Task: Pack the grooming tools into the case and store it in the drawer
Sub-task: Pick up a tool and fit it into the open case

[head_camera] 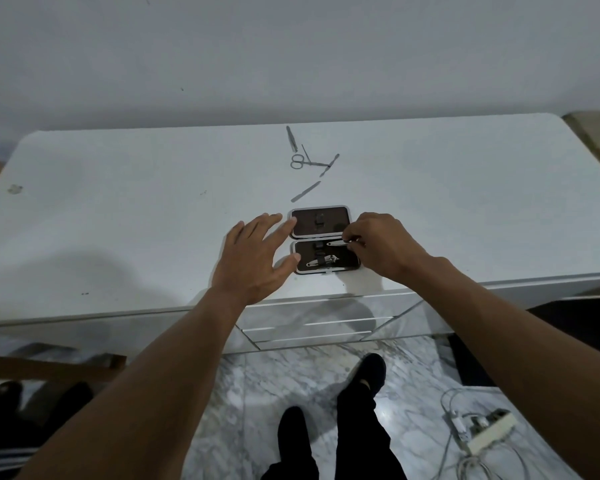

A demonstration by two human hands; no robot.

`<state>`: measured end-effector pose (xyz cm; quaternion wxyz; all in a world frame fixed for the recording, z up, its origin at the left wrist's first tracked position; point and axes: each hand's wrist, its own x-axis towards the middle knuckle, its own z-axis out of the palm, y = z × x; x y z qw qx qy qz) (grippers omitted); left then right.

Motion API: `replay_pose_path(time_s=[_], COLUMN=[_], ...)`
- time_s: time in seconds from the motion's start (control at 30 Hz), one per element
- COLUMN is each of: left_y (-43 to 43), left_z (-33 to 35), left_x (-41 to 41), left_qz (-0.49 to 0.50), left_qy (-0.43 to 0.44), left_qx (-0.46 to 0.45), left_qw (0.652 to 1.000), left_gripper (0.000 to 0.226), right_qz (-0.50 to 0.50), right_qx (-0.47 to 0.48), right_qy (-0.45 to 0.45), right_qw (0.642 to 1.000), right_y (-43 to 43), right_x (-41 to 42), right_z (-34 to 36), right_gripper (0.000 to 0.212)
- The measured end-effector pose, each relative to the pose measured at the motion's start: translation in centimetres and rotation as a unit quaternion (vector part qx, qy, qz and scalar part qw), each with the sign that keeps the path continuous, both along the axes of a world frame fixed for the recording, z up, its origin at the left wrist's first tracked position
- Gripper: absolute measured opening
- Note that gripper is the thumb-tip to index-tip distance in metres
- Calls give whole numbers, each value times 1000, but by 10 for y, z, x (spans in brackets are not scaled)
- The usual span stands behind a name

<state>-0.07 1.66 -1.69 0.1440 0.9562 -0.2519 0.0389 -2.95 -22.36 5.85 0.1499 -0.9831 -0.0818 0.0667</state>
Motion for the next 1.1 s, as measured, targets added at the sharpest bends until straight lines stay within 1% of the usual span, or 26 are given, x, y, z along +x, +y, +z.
replay_pose_path(time_s=[0.53,0.83,1.0,1.1], left_y=[0,0,-1,-2], left_z=[1,3,7,8], left_x=[0,0,-1,-1], left_qz=[3,2,7,9], left_qy=[10,20,23,31], left_qx=[-14,-14,-26,-33], left_qw=[1000,1000,999,999], left_gripper=[63,65,63,61], right_qz=[34,45,8,4], right_qx=[35,33,30,20], right_qy=[-11,-8,-34,-35], right_qw=[999,998,999,999], right_y=[25,26,22,23], right_x=[9,10,18,32], right_z=[-7,-4,8,15], right_gripper=[19,17,20,22])
